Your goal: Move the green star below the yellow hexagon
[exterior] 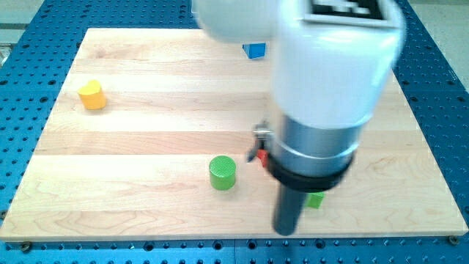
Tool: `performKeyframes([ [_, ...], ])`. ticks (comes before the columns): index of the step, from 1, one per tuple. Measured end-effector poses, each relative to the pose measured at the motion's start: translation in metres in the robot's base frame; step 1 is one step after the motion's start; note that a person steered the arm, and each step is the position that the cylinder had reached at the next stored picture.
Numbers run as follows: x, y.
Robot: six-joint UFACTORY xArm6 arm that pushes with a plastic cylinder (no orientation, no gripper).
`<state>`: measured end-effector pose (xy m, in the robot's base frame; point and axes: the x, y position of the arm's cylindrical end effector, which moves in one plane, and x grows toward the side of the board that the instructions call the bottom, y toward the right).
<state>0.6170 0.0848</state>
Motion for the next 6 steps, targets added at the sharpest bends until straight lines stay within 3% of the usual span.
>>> performKeyframes([
  [1,-0.004,0.054],
  [4,-0.074,0.010],
  [5,-0.073,0.001],
  [6,-0.063,0.029],
])
